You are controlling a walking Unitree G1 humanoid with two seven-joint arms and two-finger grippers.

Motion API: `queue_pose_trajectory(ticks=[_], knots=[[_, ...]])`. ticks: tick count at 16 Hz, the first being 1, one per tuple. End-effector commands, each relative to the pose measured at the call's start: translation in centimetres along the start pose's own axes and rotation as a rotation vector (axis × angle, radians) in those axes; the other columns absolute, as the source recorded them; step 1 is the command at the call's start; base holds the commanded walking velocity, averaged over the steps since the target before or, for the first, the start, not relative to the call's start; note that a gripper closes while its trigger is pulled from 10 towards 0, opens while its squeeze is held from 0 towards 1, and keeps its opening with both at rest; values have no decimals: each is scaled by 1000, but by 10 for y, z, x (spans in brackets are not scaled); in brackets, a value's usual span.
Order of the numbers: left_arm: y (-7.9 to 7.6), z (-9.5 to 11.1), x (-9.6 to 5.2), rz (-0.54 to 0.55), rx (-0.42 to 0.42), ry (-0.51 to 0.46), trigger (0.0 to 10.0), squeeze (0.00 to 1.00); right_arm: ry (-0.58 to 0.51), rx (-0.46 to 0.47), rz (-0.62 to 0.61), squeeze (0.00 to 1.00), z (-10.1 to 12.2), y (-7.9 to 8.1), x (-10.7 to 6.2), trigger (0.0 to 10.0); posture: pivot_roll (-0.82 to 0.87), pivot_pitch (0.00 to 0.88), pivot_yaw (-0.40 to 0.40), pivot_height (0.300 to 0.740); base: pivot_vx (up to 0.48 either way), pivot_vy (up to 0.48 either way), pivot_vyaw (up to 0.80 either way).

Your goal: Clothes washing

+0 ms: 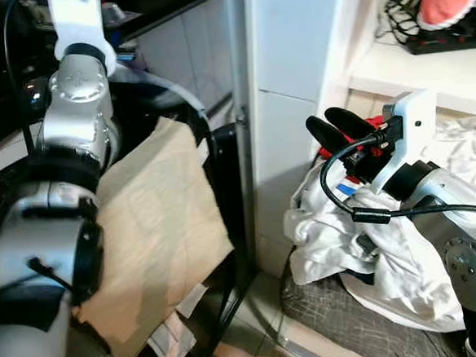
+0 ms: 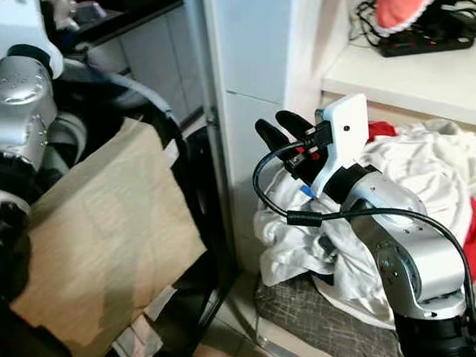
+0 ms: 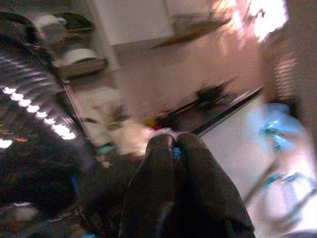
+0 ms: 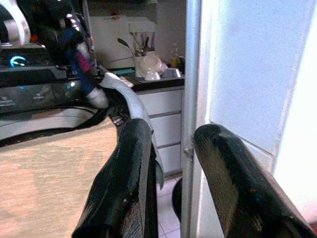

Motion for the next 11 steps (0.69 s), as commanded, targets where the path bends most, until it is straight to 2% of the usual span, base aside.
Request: queue_pose_trajectory(ticks=[1, 2, 3, 4, 5, 7, 11], knots=[[-6, -19, -2, -33, 110, 67, 10000, 0, -13, -15, -6, 0, 3, 2, -3, 10000, -74, 0, 84, 740, 0, 0, 0], [-8, -29, -3, -53, 148, 99, 10000, 0, -8, -19, -10, 0, 2, 2, -4, 10000, -80, 0, 90, 740, 0, 0, 0], [-4, -38, -4, -32, 219, 131, 10000, 94, 4, -25, -21, 0, 0, 1, -5, 10000, -83, 0, 93, 740, 0, 0, 0], [-5, -47, -5, -57, 240, 163, 10000, 1000, 48, -38, -47, 0, -7, -3, -8, 10000, -83, 0, 93, 740, 0, 0, 0], [-3, -56, -7, -57, 277, 204, 10000, 1000, 101, -39, -94, 0, -15, -12, -11, 10000, -83, 0, 93, 740, 0, 0, 0], [5, -62, -7, -31, 311, 229, 10000, 1000, 131, -34, -156, 0, -20, -23, -15, 10000, -76, 0, 87, 740, 0, 0, 0], [20, -86, -14, -11, 308, 329, 10000, 1000, 151, -29, -176, 0, -22, -28, -16, 10000, -75, 0, 86, 740, 0, 0, 0]])
Point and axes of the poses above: a point about 5 cm out from each wrist's last joint towards the gripper, its own x axis pointing out of the wrist towards the gripper, its own z axis along the axis of the wrist's last joint, y = z × x, the point moved 6 cm from there along x, pointing out of the wrist towards the gripper, and after that the axes turned 10 degrees about x, right-handed, at the moved point
